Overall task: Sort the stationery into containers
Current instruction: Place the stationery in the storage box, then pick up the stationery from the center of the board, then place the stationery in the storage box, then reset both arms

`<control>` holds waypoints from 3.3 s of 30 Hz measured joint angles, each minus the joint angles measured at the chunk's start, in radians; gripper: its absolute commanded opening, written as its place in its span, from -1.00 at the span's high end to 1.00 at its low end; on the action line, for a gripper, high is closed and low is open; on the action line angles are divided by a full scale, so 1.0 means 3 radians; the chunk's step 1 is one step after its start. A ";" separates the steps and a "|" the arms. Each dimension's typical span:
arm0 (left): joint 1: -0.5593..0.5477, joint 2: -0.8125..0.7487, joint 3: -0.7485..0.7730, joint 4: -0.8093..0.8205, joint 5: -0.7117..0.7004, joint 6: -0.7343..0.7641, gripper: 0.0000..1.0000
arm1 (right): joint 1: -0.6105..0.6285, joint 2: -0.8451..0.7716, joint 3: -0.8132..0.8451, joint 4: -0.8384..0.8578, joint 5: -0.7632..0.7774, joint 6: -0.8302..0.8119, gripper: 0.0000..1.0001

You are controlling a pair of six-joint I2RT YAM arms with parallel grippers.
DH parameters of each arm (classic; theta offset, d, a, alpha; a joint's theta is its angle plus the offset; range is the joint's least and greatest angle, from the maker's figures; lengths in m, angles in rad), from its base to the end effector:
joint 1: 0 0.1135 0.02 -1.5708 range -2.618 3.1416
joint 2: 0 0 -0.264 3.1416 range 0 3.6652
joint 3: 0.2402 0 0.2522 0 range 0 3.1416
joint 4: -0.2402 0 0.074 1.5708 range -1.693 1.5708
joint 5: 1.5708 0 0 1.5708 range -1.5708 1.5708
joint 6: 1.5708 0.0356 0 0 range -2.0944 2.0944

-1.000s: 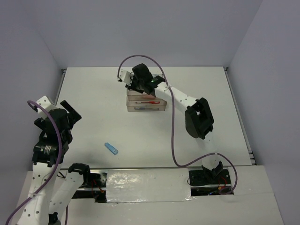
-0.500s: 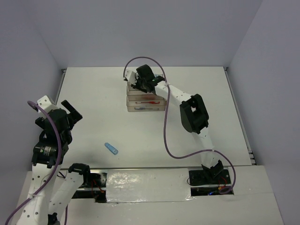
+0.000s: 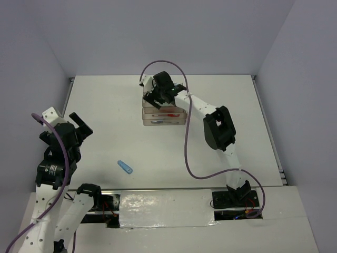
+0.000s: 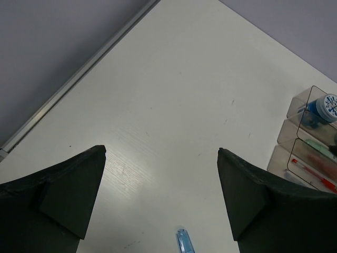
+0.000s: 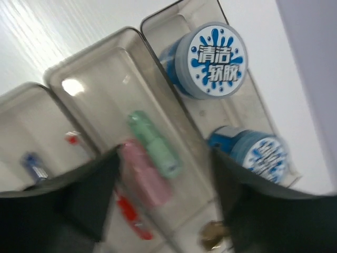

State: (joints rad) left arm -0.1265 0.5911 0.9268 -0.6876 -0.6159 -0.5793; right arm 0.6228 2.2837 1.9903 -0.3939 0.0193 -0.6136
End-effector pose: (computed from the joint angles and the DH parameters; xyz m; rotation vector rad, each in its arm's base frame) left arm 0.1108 0.0066 0.3624 -0.7993 1.6765 0.1037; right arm 0.4303 0.3081 0.2303 -1.3002 1.8461 -0.0169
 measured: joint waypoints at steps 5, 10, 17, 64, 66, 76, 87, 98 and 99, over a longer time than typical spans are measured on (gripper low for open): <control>0.0000 0.0039 0.0001 -0.0058 -0.0156 -0.0074 -0.99 | 0.0191 -0.0820 -0.0777 0.0132 -0.0141 0.0922 -1.00; 0.0020 0.0128 0.0003 -0.0230 -0.0397 -0.0205 -0.99 | 0.1095 -0.1757 -0.1461 0.0436 0.0127 0.1835 -0.91; 0.0027 0.0023 0.0003 -0.0247 -0.0462 -0.0205 -0.99 | 0.2135 -0.1021 -0.1171 0.0398 0.0502 0.2583 -0.75; 0.0013 -0.0079 -0.0001 -0.0079 -0.0196 -0.0135 -0.99 | 0.0324 -0.0970 -0.0716 0.0289 0.0099 0.0053 1.00; -0.0001 -0.0078 -0.0008 -0.0048 -0.0169 -0.0088 -0.99 | 0.0224 -0.0779 -0.0688 0.0317 0.0258 -0.0237 1.00; -0.0034 -0.0019 -0.0020 0.0005 -0.0024 -0.0001 -0.99 | 0.0095 -0.0348 -0.0858 0.0423 0.0175 -0.0992 0.82; -0.0048 -0.0022 -0.0023 0.0031 0.0032 0.0014 -0.99 | -0.0006 -0.0348 -0.0876 0.0528 0.0086 -0.1013 -0.23; -0.0055 0.0017 -0.0023 0.0057 0.0064 0.0052 -0.99 | -0.0011 -0.0760 -0.1175 0.0657 0.0175 -0.0228 -0.99; -0.0055 0.0039 -0.0023 0.0056 0.0062 0.0076 -0.99 | -0.0011 -0.0935 -0.1303 0.0655 0.0256 0.0005 -0.99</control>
State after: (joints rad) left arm -0.1429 0.6029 0.9199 -0.6708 -0.5972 -0.5564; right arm 0.6193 2.0033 1.5993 -0.1974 0.0959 -0.6121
